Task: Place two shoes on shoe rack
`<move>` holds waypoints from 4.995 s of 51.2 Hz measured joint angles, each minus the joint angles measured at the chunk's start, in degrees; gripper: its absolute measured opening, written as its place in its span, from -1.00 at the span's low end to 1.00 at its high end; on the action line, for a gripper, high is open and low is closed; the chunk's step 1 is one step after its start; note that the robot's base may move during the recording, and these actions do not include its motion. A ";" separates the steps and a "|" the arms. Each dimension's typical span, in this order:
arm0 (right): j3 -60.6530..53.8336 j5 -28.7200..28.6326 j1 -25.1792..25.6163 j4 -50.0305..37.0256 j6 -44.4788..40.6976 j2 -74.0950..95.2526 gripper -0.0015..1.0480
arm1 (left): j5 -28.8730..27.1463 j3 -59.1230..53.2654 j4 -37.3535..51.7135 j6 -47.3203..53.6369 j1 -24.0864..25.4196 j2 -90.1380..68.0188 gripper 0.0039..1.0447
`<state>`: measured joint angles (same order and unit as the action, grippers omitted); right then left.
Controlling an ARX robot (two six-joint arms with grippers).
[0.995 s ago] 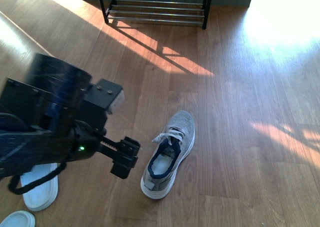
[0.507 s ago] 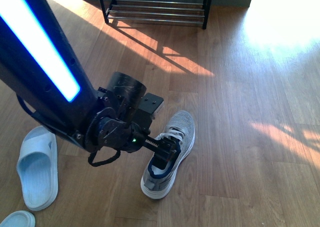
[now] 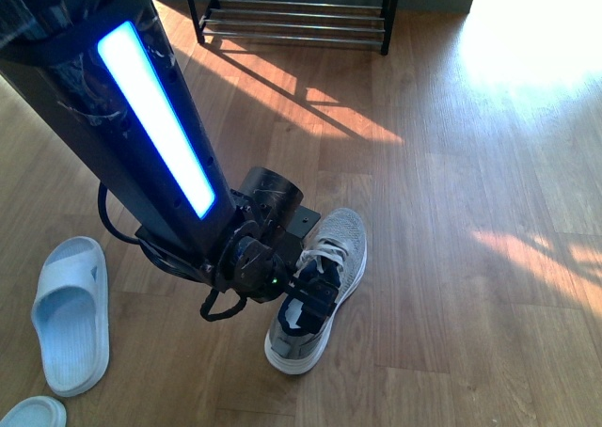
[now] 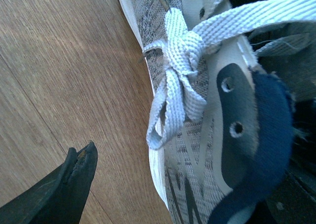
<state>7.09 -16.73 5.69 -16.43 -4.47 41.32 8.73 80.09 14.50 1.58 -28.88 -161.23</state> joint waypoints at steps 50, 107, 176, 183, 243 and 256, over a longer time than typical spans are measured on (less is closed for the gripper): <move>0.00 0.00 0.00 0.00 0.00 0.00 -0.97 | -13.31 -8.48 6.67 -9.35 2.05 6.78 -0.98; 0.00 0.00 -0.02 0.00 0.00 0.00 -0.97 | -31.43 -48.43 7.23 -16.26 4.26 75.71 -0.98; -0.02 0.59 0.04 0.00 0.00 0.00 -0.97 | -31.30 -48.48 7.21 -16.26 3.87 75.71 -0.98; -0.02 0.42 0.04 0.00 0.00 0.13 -0.97 | -31.43 -48.48 7.21 -16.26 3.89 75.69 -0.98; 0.00 -0.04 0.00 0.00 0.02 0.07 -0.97 | -31.54 -48.50 7.21 -16.28 4.24 75.71 -0.98; -0.02 -0.07 -0.02 0.00 0.00 0.07 -0.97 | -31.76 -48.50 7.21 -16.31 4.31 75.71 -0.98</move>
<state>7.07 -16.80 5.67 -16.43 -4.47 41.39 -23.03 31.59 21.71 -14.72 -24.58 -85.52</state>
